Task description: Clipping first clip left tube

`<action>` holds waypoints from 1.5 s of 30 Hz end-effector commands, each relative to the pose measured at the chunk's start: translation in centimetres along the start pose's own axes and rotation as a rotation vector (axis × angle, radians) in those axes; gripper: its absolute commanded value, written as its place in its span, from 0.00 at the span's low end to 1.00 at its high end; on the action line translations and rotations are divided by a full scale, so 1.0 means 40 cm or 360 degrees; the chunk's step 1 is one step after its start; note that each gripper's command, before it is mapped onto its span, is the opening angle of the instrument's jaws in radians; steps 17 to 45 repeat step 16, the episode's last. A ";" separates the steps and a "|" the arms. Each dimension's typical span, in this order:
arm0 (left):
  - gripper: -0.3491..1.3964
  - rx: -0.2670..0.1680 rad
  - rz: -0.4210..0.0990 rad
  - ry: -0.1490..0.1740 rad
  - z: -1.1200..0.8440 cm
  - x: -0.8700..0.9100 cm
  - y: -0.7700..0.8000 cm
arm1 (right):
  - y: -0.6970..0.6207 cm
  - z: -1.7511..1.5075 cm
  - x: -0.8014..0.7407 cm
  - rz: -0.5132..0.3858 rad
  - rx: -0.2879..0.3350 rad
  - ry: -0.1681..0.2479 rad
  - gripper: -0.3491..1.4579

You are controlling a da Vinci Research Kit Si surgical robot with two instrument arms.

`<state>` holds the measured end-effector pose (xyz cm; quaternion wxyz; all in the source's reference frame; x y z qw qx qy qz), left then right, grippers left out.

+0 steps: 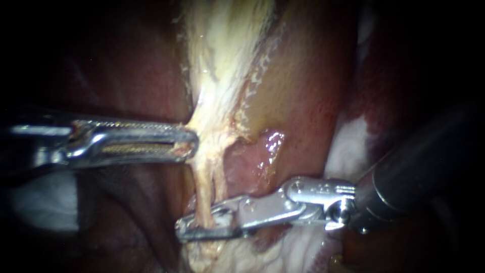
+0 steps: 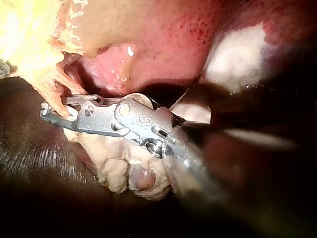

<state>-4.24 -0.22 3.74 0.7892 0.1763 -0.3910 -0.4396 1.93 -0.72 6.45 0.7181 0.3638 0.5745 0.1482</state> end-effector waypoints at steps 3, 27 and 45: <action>0.00 0.0002 0.0001 0.0000 0.0001 0.0000 0.0001 | 0.0000 0.0004 -0.0003 -0.0001 0.0000 0.0001 0.00; 0.00 0.0002 0.0001 0.0000 0.0001 0.0000 0.0001 | 0.0004 0.0003 -0.0005 0.0000 -0.0001 -0.0003 0.00; 0.00 0.0002 0.0001 0.0000 0.0001 0.0000 0.0001 | 0.0004 0.0003 -0.0005 0.0000 -0.0001 -0.0003 0.00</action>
